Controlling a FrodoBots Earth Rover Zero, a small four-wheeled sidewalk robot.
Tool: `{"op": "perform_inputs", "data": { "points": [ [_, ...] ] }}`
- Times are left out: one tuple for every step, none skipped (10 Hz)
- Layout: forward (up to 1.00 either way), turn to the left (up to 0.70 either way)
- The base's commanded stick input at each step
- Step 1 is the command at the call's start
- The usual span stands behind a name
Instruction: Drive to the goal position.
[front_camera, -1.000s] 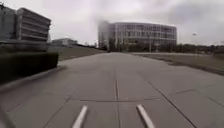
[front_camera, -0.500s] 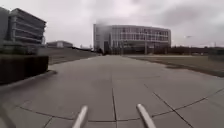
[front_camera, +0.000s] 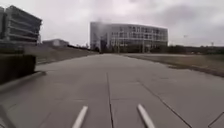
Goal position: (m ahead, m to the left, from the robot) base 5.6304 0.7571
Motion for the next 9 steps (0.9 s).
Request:
{"op": "perform_inputs", "data": {
  "points": [
    [0.00, 0.00],
    [0.00, 0.00],
    [0.00, 0.00],
    [0.00, 0.00],
    [0.00, 0.00],
    [0.00, 0.00],
    [0.00, 0.00],
    [0.52, 0.00],
    [1.00, 0.00]
  ]
}}
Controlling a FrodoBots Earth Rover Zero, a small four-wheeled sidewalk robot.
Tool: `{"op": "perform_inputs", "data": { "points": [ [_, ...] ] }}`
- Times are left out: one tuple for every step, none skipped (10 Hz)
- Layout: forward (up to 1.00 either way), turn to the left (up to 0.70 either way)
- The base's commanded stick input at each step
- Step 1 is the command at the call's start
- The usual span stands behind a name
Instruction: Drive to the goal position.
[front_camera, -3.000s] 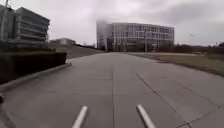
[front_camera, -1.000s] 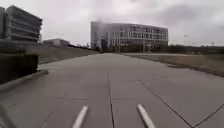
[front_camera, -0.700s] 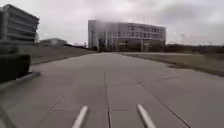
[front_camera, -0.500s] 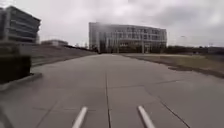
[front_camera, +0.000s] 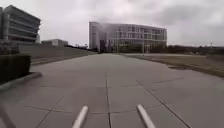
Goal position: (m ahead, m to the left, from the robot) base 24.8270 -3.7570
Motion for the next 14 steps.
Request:
{"op": "perform_inputs", "data": {
  "points": [
    [1.00, 0.00],
    [1.00, 0.00],
    [1.00, 0.00],
    [1.00, 0.00],
    [1.00, 0.00],
    [1.00, 0.00],
    [1.00, 0.00],
    [1.00, 0.00],
    [1.00, 0.00],
    [1.00, 0.00],
    [1.00, 0.00],
    [1.00, 0.00],
    [1.00, 0.00],
    [1.00, 0.00]
  ]
}}
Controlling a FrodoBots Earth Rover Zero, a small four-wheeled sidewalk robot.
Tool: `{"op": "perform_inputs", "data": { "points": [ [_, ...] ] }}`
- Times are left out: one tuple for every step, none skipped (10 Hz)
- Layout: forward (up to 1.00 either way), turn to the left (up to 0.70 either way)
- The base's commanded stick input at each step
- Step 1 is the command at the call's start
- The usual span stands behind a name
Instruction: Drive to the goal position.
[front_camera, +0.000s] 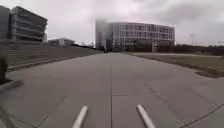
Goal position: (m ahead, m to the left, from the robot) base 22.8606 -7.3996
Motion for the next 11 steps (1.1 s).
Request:
{"op": "perform_inputs", "data": {
  "points": [
    [1.00, 0.00],
    [1.00, 0.00],
    [1.00, 0.00],
    [1.00, 0.00],
    [1.00, 0.00],
    [1.00, 0.00],
    [1.00, 0.00],
    [1.00, 0.00],
    [1.00, -0.04],
    [1.00, -0.27],
    [1.00, -0.27]
  ]
}}
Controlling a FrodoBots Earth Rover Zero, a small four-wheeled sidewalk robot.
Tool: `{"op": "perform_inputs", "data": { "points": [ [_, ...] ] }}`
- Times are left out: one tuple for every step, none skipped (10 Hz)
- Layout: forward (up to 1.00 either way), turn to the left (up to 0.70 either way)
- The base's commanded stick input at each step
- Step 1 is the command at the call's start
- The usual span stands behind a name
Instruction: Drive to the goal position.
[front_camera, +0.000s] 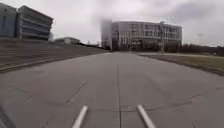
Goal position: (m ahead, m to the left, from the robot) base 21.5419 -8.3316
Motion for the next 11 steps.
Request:
{"op": "perform_inputs", "data": {
  "points": [
    [1.00, -0.27],
    [1.00, -0.27],
    [1.00, -0.27],
    [1.00, -0.27],
    [1.00, -0.27],
    [1.00, -0.27],
    [1.00, -0.27],
    [1.00, -0.27],
    [1.00, -0.27],
    [1.00, -0.27],
    [1.00, -0.27]
  ]
}}
